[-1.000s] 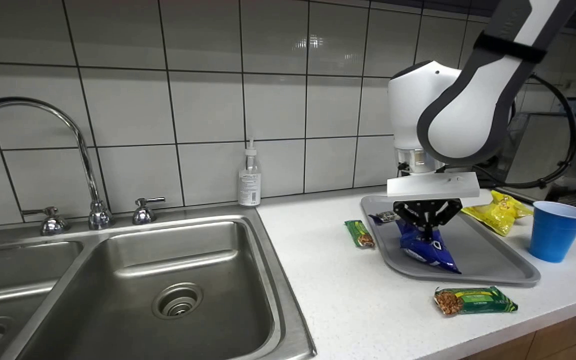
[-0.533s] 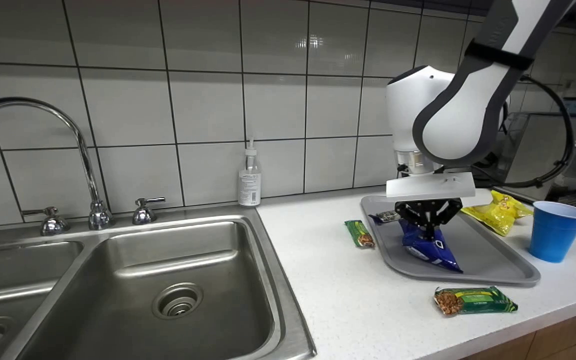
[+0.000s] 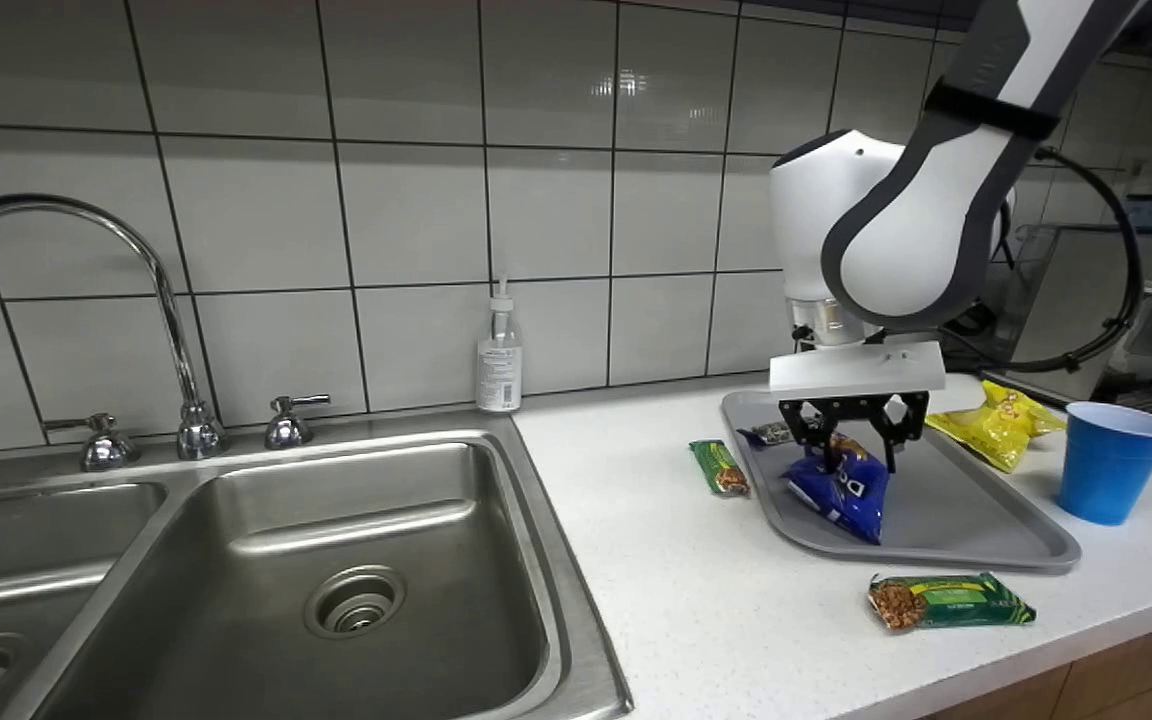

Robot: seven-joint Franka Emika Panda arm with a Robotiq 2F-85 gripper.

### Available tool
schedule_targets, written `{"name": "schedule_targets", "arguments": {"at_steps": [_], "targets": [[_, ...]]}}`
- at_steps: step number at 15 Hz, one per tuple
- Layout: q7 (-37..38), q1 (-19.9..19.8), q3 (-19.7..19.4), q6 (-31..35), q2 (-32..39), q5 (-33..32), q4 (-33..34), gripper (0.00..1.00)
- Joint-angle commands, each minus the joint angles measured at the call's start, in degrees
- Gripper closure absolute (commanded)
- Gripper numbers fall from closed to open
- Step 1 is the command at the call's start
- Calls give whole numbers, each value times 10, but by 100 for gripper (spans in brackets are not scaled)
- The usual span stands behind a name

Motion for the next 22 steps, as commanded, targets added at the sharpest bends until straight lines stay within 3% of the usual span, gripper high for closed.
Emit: {"name": "schedule_targets", "arguments": {"at_steps": [1,3,14,22], "targets": [[-1,-5,4,-5,-29,1,-12,6],[-2,-6,2,-1,-44,-5,-21,0],[-13,-57,0,9,-111,-14,-51,0],[-21,-90,0,7,-96,-6,-35,0]]}}
